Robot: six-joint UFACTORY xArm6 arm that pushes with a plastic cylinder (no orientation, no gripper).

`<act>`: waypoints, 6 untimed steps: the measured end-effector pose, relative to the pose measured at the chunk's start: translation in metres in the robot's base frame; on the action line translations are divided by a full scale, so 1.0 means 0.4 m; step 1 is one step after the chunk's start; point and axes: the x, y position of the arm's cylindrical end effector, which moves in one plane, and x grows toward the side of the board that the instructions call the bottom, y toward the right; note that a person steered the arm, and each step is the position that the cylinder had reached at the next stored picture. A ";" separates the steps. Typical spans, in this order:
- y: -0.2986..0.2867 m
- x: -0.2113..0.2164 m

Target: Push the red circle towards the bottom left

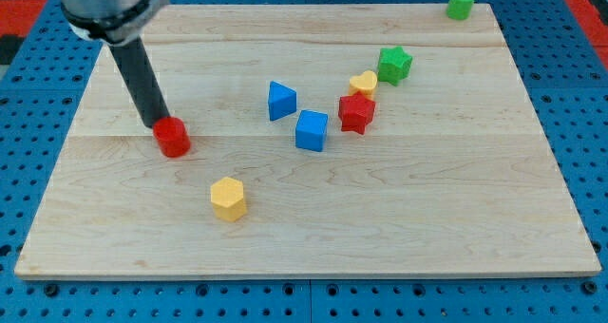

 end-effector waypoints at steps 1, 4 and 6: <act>0.089 0.061; 0.242 0.099; 0.081 0.088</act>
